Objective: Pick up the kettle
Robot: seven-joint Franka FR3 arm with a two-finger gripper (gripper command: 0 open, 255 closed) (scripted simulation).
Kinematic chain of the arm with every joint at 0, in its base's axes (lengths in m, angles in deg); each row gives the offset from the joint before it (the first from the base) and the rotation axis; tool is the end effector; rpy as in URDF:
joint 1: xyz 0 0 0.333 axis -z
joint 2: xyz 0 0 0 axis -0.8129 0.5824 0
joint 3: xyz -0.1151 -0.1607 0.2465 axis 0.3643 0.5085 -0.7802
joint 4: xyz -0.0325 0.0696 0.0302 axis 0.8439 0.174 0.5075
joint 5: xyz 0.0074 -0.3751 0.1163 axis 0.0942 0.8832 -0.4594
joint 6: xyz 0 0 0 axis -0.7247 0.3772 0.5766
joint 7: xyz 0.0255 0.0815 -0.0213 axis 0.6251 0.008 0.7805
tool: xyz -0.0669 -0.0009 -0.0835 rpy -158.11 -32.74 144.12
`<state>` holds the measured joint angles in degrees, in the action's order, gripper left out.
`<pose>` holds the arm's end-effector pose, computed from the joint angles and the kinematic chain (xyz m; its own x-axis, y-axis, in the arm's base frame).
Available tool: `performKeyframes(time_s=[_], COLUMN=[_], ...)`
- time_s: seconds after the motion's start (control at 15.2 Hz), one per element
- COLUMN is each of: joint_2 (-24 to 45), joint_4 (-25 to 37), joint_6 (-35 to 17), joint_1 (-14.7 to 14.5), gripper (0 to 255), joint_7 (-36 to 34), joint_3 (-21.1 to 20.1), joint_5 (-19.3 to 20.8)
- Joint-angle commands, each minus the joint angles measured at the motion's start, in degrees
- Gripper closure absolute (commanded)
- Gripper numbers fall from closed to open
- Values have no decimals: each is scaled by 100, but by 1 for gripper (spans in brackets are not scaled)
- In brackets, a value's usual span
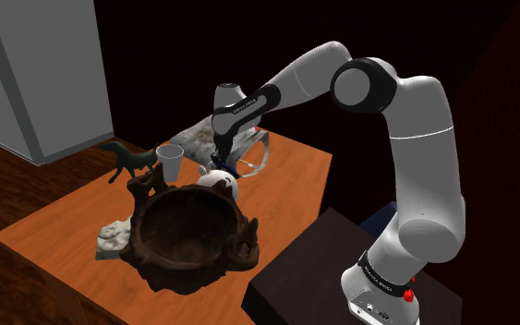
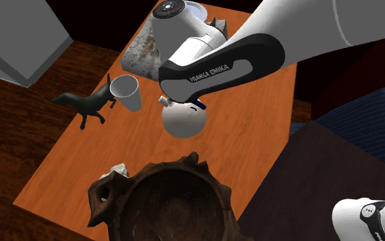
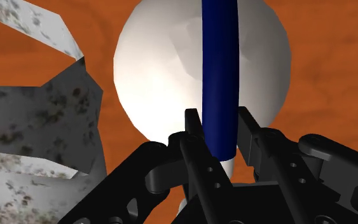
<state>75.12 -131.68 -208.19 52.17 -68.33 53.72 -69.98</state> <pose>0.6692 0.0299 0.2154 0.9354 0.3530 -0.0202 0.3536 -0.9336 0.0571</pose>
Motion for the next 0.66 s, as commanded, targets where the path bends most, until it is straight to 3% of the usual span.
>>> performKeyframes(time_s=[0.0,0.59], joint_2=[-103,-453], joint_4=[17,52], joint_6=[110,495], joint_1=[1,8], gripper=[255,255], joint_7=[8,43], joint_3=[-4,-19], joint_5=[-6,-31])
